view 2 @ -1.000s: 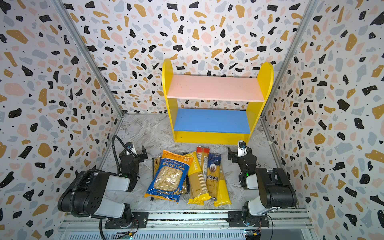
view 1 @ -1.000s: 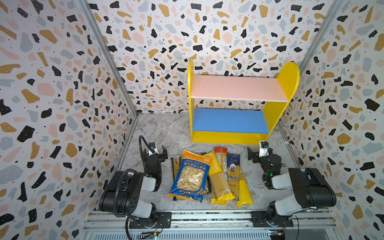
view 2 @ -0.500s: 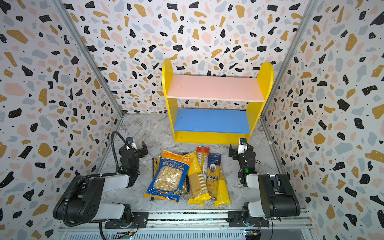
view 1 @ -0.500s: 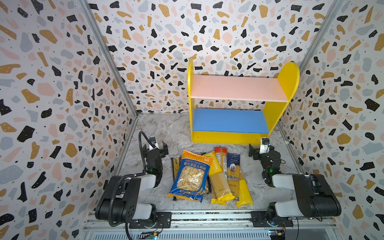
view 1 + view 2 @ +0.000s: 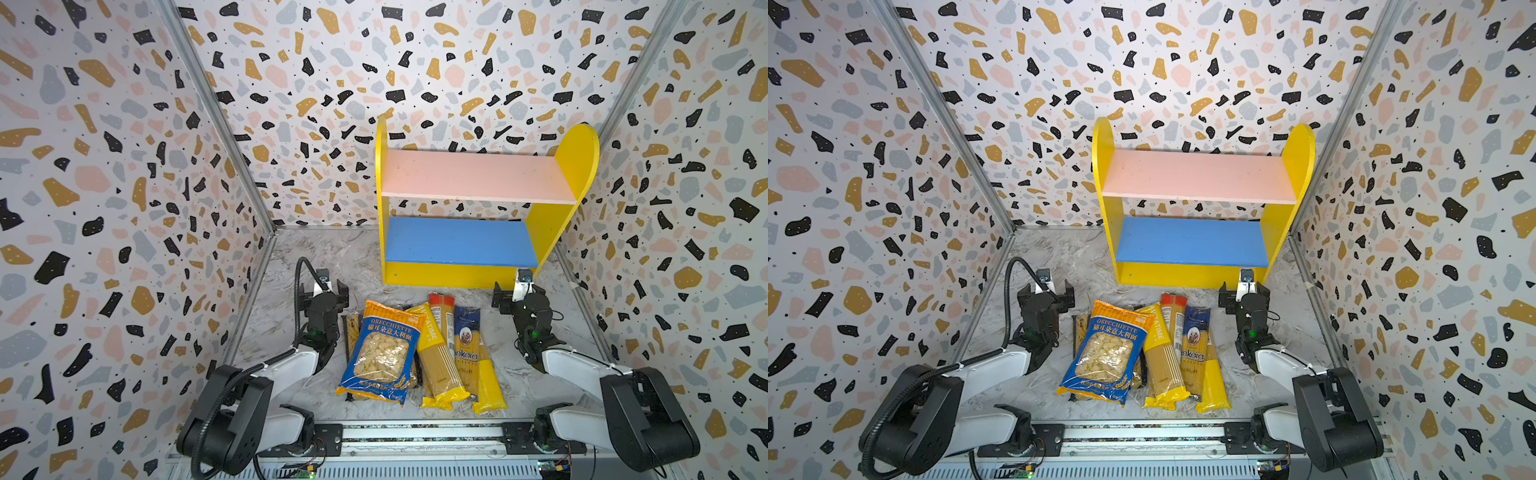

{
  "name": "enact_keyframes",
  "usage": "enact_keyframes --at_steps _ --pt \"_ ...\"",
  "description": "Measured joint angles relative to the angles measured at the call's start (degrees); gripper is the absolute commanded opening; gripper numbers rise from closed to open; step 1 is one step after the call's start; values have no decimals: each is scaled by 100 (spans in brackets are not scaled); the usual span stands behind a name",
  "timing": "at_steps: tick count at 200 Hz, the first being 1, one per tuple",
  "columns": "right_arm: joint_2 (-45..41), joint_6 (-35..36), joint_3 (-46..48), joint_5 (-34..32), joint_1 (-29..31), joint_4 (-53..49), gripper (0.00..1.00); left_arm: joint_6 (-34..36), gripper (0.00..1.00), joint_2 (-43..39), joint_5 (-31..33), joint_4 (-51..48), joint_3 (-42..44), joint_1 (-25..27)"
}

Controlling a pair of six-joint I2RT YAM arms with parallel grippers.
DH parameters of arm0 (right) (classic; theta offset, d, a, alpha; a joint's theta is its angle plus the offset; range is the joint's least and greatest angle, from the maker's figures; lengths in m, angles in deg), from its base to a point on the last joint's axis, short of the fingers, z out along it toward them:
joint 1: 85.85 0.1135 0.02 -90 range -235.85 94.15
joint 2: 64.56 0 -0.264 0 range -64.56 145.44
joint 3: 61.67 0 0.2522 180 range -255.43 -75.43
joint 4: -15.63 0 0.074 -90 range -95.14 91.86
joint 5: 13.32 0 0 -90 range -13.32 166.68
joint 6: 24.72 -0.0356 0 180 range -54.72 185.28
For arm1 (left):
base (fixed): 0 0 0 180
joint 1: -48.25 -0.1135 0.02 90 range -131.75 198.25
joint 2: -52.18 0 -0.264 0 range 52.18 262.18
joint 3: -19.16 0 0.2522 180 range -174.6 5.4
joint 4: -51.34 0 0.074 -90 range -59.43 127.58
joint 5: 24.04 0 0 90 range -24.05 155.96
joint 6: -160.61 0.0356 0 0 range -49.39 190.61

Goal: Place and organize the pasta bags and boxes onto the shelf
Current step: 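Reach the right gripper to the yellow-banded spaghetti pack while the left arm advances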

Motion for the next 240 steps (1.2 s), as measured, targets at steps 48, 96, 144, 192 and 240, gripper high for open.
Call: enact_keyframes --at_steps 48,96,144,192,240 --pt "-83 -953 -2020 -61 72 -2544 99 -249 99 -470 531 -216 -282 1008" --pt "44 -1167 -2815 -256 905 -4760 99 -1403 99 -1781 317 -527 -221 1519" --pt "-837 -1790 -2691 -11 1762 -6264 97 -1794 99 -2074 -46 -1777 -1021 1604" --pt "-1458 -2673 -2529 428 2892 -7160 100 -2509 100 -2253 -483 -3193 -1316 1707" --pt "-986 -3412 -2529 380 4544 -7630 100 -2970 100 -2538 -782 -4664 -1495 1939"
